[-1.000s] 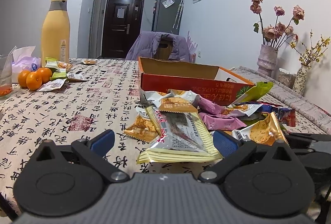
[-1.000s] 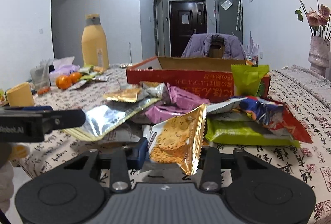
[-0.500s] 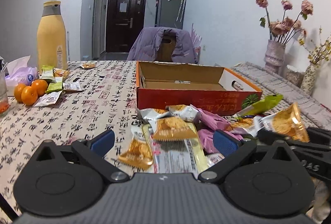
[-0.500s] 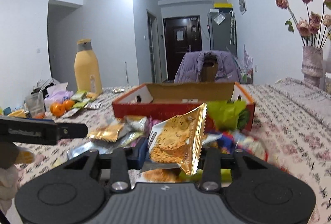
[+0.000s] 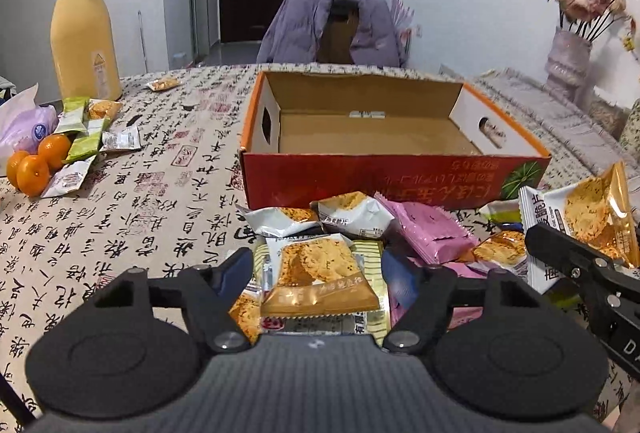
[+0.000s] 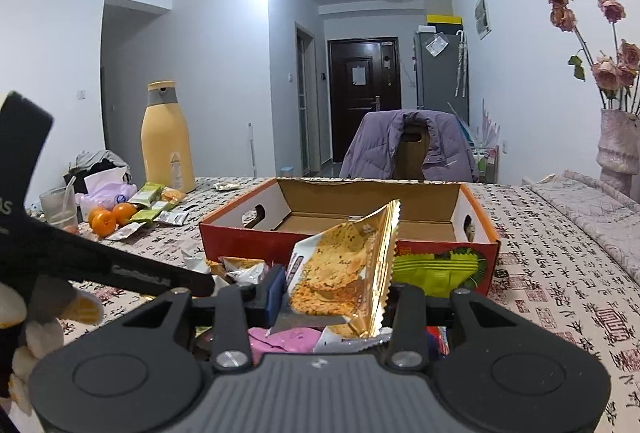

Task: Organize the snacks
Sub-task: 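Grasp a cookie packet with the left gripper while the right gripper lifts its packet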

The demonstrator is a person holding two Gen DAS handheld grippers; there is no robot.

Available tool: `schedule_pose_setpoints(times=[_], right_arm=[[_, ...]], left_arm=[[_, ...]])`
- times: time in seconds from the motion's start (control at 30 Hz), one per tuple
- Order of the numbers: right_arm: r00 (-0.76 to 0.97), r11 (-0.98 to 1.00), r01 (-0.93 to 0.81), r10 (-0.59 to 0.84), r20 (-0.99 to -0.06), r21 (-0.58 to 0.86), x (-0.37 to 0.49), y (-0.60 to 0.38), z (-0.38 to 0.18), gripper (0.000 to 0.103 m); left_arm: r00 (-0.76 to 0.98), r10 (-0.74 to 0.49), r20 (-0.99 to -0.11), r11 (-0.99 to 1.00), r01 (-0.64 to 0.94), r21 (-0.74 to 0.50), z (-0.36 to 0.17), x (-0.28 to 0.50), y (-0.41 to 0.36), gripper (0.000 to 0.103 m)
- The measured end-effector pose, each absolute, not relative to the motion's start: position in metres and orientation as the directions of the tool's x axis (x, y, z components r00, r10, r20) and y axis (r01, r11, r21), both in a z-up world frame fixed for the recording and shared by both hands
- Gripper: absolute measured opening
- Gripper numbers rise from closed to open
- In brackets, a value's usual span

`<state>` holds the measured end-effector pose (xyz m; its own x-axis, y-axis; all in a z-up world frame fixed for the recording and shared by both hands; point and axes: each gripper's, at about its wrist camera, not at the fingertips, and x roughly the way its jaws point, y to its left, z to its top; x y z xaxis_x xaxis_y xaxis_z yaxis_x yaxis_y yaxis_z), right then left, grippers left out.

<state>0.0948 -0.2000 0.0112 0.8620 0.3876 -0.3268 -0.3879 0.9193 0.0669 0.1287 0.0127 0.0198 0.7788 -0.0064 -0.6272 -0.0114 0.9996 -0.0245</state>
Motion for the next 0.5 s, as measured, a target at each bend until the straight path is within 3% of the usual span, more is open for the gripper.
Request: schedule_pose_setpoints(times=[0.1,0.17,0.5], right_arm=[[0.855,0.915,-0.399,0.397,-0.335,0.065,0.100,-0.199,0.009,0.038],[0.851,0.912,-0.405,0.402,-0.338,0.065,0.102,-0.198,0.009,0.038],[0.850,0.908,-0.413,0.413,-0.326,0.071,0.101,-0.205,0.014,0.038]], left_arm=[[0.756,0.013,-0.654,1.000,-0.020,-0.004,0.016,0.136,0.010,0.064],[0.730,0.013,-0.683,1.000,-0.026,-0.009,0.012,0.142,0.011,0.052],[0.760,0.002,-0.650,1.000,-0.009,-0.007,0.022,0.132,0.010,0.045]])
